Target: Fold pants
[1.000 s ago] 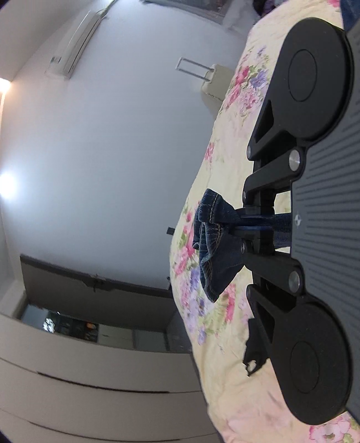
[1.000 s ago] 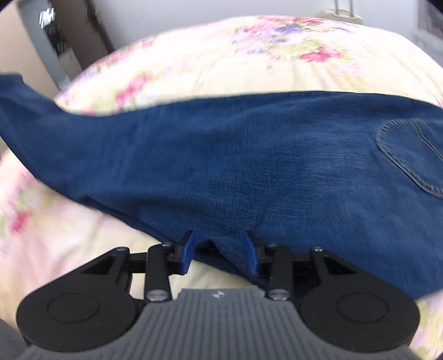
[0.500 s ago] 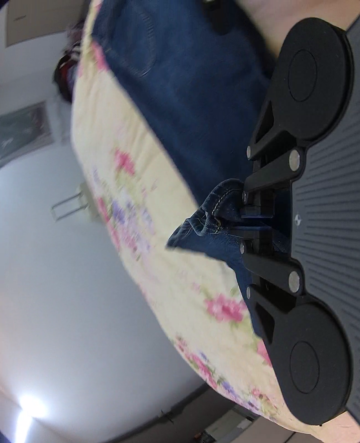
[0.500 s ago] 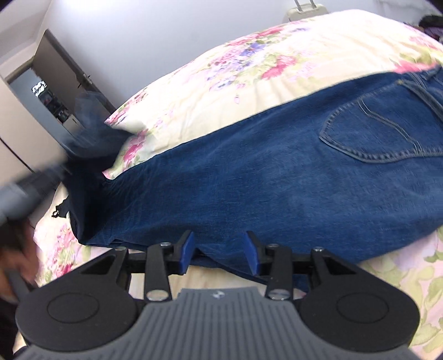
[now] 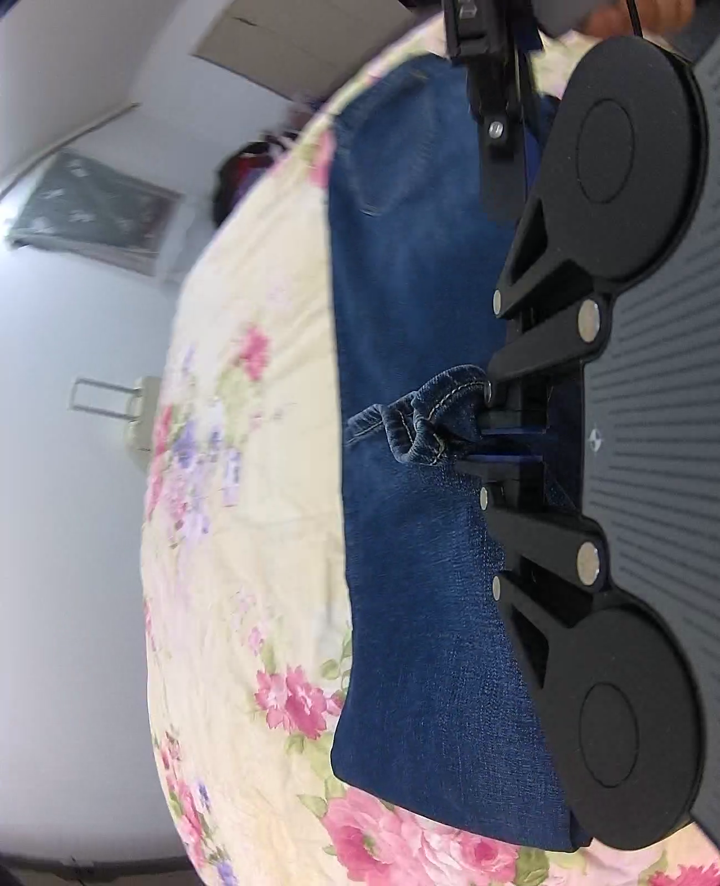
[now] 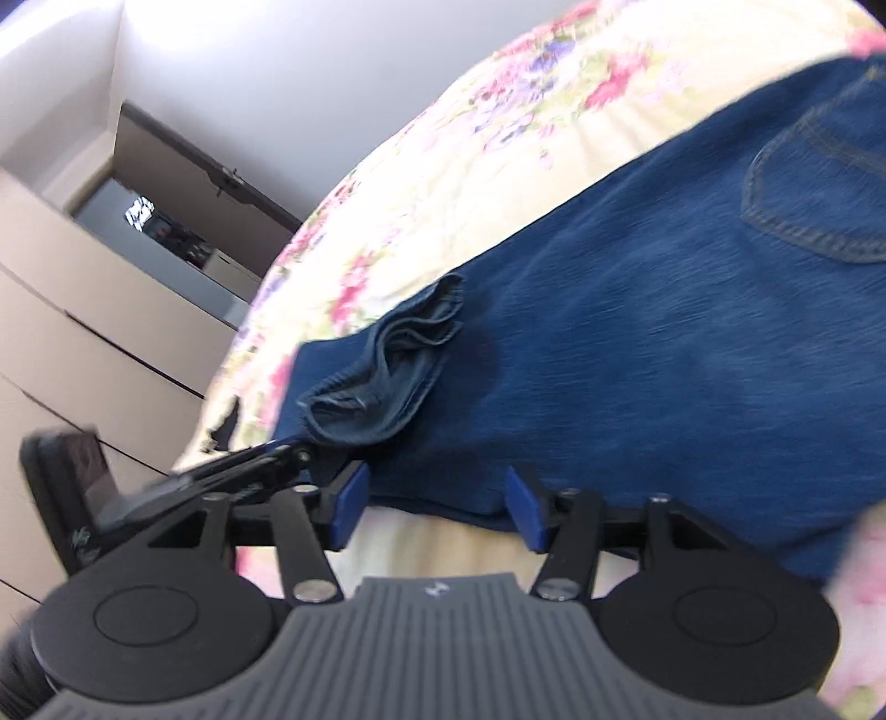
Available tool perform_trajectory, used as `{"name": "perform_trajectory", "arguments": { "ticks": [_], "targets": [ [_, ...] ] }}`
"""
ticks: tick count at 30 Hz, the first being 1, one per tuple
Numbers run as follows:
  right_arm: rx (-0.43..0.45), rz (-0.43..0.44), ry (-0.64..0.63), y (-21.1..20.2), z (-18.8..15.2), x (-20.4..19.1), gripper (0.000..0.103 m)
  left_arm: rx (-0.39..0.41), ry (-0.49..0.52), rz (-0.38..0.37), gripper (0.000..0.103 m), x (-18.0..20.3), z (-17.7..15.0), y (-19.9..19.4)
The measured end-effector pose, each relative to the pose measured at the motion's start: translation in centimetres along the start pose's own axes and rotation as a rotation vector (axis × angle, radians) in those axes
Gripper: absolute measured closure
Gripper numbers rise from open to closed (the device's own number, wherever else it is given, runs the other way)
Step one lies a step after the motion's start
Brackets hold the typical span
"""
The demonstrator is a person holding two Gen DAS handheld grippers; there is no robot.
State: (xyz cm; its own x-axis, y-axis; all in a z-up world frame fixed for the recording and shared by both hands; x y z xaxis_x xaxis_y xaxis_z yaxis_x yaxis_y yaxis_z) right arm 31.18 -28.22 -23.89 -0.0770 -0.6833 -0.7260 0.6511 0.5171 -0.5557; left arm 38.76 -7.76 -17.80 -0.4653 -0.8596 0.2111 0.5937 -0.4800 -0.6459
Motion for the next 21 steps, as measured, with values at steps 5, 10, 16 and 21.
{"name": "perform_trajectory", "arguments": {
  "ticks": [5,10,16,21],
  "targets": [
    [-0.017,0.196,0.221,2.0,1.7,-1.0,0.024,0.045,-0.113,-0.05,0.097,-0.9,1.4,-1.2],
    [-0.063,0.34,0.454,5.5,2.0,-0.9,0.02,0.046,-0.081,-0.063,0.097,-0.6,1.9,-0.6],
    [-0.122,0.411,0.675,10.7,1.8,-0.4,0.02,-0.001,0.036,-0.059,0.097,0.3,0.3,0.3],
    [-0.082,0.398,0.659,12.0,4.3,-0.7,0.021,-0.026,0.048,-0.073,0.097,0.0,-0.6,0.6]
  ]
}}
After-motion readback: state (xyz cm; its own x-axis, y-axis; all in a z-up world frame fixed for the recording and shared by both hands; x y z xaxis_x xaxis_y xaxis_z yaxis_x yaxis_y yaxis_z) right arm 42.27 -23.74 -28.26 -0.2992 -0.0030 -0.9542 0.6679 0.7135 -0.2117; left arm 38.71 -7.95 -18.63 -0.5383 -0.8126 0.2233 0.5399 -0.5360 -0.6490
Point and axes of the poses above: each gripper's, at about its wrist camera, not at the fingertips, and y roughly the way its jaws point, x to its right, z to its top, the point moved 9 cm from there along y, roughly the way its jaws point
